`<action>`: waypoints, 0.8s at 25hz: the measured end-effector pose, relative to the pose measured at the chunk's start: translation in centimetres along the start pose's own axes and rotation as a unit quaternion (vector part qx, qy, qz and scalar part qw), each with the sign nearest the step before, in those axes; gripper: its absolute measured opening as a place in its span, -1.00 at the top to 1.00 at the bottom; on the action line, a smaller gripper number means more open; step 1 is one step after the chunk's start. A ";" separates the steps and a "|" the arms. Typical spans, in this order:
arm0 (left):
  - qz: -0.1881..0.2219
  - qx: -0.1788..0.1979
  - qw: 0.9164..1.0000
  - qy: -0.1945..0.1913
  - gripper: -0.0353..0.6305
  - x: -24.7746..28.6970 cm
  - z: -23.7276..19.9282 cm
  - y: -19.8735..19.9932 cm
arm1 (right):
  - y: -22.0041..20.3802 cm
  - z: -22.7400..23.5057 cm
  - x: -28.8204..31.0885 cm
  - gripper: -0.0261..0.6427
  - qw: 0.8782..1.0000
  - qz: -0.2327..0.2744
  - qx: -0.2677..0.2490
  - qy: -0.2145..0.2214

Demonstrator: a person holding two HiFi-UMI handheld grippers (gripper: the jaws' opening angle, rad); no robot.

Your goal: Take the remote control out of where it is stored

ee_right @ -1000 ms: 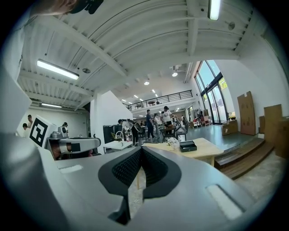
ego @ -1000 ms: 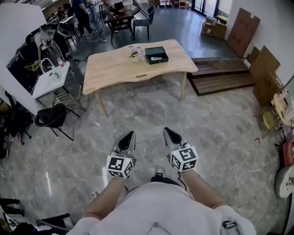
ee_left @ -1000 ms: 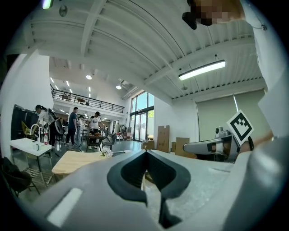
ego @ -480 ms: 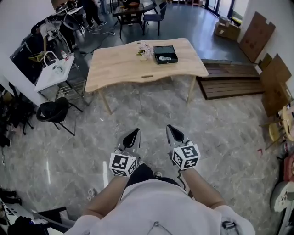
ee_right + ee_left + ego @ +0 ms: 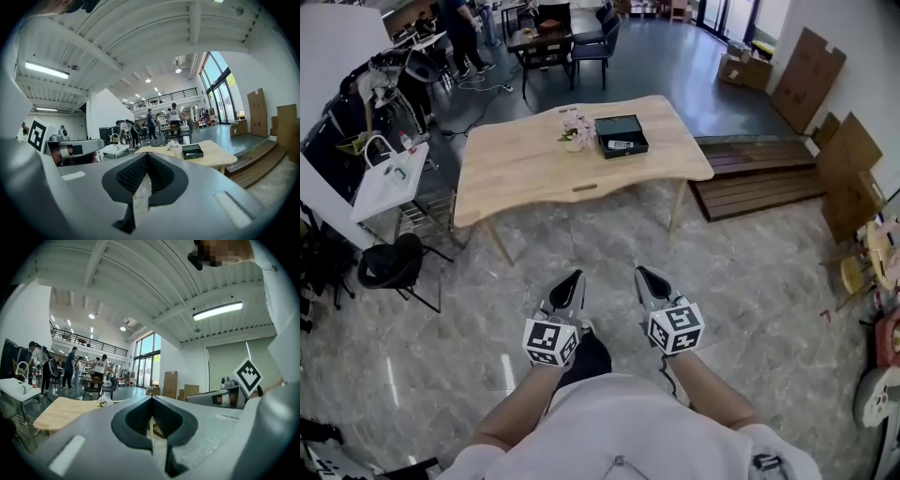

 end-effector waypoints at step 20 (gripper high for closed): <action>0.012 0.003 0.998 -0.061 0.89 17.7 -18.6 2.7 | 9.3 4.8 22.6 0.84 0.999 0.021 -0.003 -0.044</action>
Point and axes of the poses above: the fingertips, and each gripper's own axes: x forward along the fingers, z to its right, y out of its top, the point moved 1 cm from there along -x, backward along the fingers, and after that the axes turned 6 degrees about x, right-handed, at the moved point
